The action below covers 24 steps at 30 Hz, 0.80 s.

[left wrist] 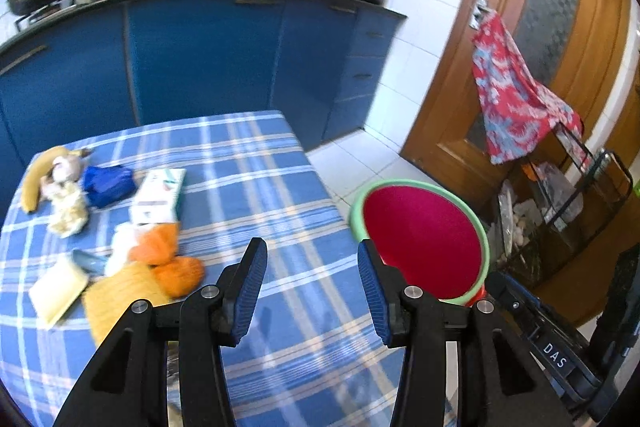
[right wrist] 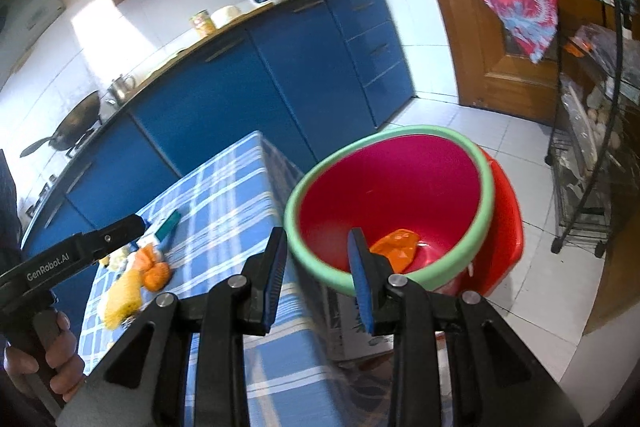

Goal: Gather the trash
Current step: 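Move both open tools back over the tablecloth items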

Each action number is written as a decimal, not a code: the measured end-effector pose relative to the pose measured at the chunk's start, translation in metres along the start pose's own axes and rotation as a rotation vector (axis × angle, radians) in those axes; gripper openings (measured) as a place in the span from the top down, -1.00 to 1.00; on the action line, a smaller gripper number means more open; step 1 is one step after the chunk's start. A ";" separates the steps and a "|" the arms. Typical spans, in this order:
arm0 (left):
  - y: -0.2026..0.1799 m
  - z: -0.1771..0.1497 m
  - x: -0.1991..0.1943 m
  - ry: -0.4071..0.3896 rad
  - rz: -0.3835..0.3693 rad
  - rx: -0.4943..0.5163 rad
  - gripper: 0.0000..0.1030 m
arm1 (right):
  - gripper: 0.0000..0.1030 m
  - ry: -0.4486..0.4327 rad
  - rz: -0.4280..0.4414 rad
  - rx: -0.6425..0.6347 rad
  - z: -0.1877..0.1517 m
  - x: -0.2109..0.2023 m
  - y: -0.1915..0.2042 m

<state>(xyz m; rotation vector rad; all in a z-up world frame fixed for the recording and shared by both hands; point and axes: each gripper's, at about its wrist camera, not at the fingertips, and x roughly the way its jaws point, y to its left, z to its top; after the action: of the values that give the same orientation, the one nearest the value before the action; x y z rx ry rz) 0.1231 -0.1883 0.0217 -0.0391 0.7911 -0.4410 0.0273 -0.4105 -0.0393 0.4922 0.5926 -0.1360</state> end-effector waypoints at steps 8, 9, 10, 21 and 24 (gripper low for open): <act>0.047 -0.012 -0.030 -0.018 0.071 -0.055 0.06 | 0.33 0.024 0.044 -0.064 -0.010 0.002 0.046; 0.052 -0.015 -0.032 -0.020 0.079 -0.061 0.06 | 0.33 0.031 0.053 -0.070 -0.012 0.003 0.052; 0.061 -0.017 -0.035 -0.020 0.091 -0.072 0.06 | 0.33 0.036 0.059 -0.075 -0.013 0.004 0.057; 0.131 -0.028 -0.052 -0.020 0.200 -0.123 0.06 | 0.33 0.098 0.107 -0.154 -0.026 0.023 0.114; 0.150 -0.030 -0.053 -0.011 0.238 -0.127 0.06 | 0.33 0.119 0.112 -0.165 -0.031 0.029 0.125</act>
<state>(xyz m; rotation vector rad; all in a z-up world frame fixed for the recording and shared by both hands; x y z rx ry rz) 0.1244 -0.0273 0.0072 -0.0645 0.8009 -0.1650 0.0685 -0.2853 -0.0277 0.3743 0.6847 0.0485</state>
